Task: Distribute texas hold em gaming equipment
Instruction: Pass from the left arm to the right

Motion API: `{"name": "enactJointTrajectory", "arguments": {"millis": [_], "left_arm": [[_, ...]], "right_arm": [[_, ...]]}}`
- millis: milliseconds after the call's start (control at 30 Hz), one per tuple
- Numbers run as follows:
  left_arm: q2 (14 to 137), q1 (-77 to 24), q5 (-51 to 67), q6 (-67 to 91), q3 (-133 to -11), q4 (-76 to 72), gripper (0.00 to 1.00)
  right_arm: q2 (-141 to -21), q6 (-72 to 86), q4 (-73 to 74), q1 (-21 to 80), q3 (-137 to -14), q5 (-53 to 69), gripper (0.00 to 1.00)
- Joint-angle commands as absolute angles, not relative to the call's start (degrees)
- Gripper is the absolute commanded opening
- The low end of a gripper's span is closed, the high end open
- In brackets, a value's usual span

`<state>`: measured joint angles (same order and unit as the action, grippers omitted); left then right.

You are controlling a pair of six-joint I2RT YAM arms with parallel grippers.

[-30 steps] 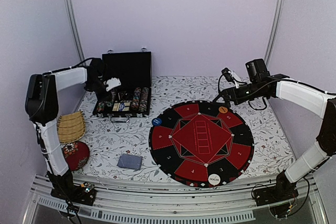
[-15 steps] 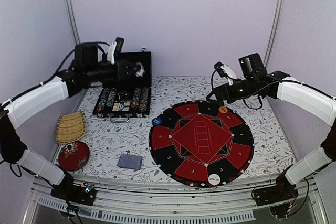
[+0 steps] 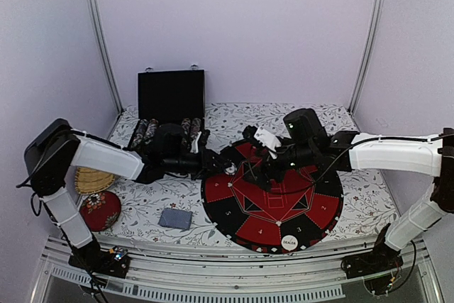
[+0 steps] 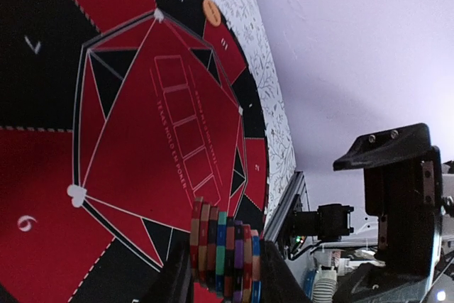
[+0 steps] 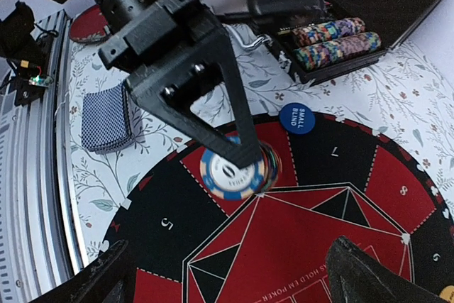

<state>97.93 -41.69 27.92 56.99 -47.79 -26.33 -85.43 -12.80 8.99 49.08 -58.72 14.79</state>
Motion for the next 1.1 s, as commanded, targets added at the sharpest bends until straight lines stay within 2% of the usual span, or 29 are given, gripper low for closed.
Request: {"name": "enactJointTrajectory", "arguments": {"millis": [0,167,433,600,800,933,1067], "left_arm": [[104.63,-43.02,30.66,65.58,-46.21,-40.96,0.00],[110.39,-43.14,30.63,67.81,-46.41,-42.45,0.00],[117.37,-42.56,30.28,71.58,-44.96,-44.06,0.00],[119.02,-42.19,29.32,71.66,-44.53,-42.71,0.00],[119.37,-42.08,28.19,70.62,-44.67,-39.75,0.03],[119.79,-42.03,28.09,70.56,-44.92,-39.59,0.08],[120.73,-42.04,28.63,70.43,-45.52,-39.45,0.12]], "right_arm": [[-90.65,-16.55,-0.17,50.75,-56.35,14.81,0.95],[-97.00,-16.00,-4.08,50.69,-56.81,16.72,0.96],[-109.41,-21.12,-0.09,50.69,-64.47,17.07,0.93],[-113.99,-20.64,2.66,49.54,-68.85,18.20,0.82],[-116.88,-21.51,4.99,48.56,-70.75,17.65,0.80],[-120.03,-22.48,7.66,48.54,-73.53,15.24,0.63],[-120.52,-22.84,7.63,48.79,-73.77,15.90,0.57]]}}
